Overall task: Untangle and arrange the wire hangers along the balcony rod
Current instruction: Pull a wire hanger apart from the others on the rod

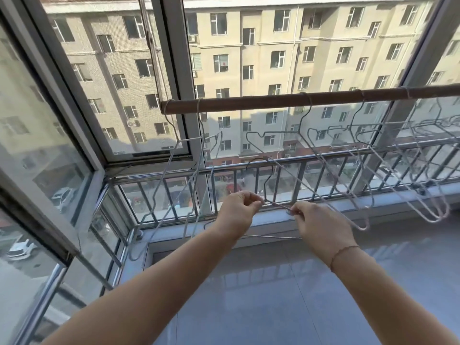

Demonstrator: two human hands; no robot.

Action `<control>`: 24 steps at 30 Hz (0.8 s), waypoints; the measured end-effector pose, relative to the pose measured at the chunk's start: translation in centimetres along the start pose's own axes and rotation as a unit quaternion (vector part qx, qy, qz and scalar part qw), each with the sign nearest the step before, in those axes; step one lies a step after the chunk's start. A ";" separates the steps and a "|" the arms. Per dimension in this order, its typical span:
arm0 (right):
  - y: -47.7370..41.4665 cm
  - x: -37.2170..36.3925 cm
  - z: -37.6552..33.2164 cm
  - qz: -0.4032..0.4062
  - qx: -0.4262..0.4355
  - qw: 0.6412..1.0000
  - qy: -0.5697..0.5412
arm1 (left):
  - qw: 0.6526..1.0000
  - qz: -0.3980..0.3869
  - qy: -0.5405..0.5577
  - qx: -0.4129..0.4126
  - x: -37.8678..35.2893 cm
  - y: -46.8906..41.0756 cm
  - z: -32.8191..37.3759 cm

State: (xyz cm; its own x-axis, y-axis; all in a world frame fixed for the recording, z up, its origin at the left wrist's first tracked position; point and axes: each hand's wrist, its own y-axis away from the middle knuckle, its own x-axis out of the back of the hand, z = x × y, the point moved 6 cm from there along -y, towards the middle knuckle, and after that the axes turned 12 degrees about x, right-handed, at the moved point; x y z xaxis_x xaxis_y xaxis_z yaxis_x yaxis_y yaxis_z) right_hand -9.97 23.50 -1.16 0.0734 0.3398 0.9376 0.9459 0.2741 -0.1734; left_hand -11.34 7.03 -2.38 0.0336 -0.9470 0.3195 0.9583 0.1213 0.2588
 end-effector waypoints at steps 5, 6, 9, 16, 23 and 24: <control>0.9 2.2 -0.7 -0.049 0.011 0.999 -0.012 | 0.995 0.080 -0.032 -0.051 1.0 -0.5 1.5; 0.8 2.5 -1.0 -0.052 0.021 0.996 -0.065 | 0.994 0.084 -0.032 -0.054 1.1 -0.5 1.8; 0.7 3.8 -1.7 -0.003 0.038 0.982 -0.187 | 0.985 0.145 -0.040 -0.082 1.7 -0.6 2.8; 0.2 6.0 -3.9 0.136 0.056 0.968 -0.205 | 0.976 0.067 0.197 -0.060 1.5 1.3 5.7; -2.8 6.4 -7.5 0.164 0.089 0.969 -0.165 | 0.962 0.065 0.260 -0.047 3.4 0.9 7.0; -3.1 6.2 -7.8 0.163 0.089 0.968 -0.166 | 0.961 0.065 0.265 -0.039 3.8 0.6 6.8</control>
State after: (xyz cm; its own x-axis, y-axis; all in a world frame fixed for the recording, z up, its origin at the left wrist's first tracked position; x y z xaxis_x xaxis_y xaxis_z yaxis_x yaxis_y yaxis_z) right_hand -10.03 17.75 7.57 0.2255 0.6973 0.6804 0.8179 0.2440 -0.5211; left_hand -12.56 5.56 5.20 0.2747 -0.9465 -0.1694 0.9538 0.2459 0.1726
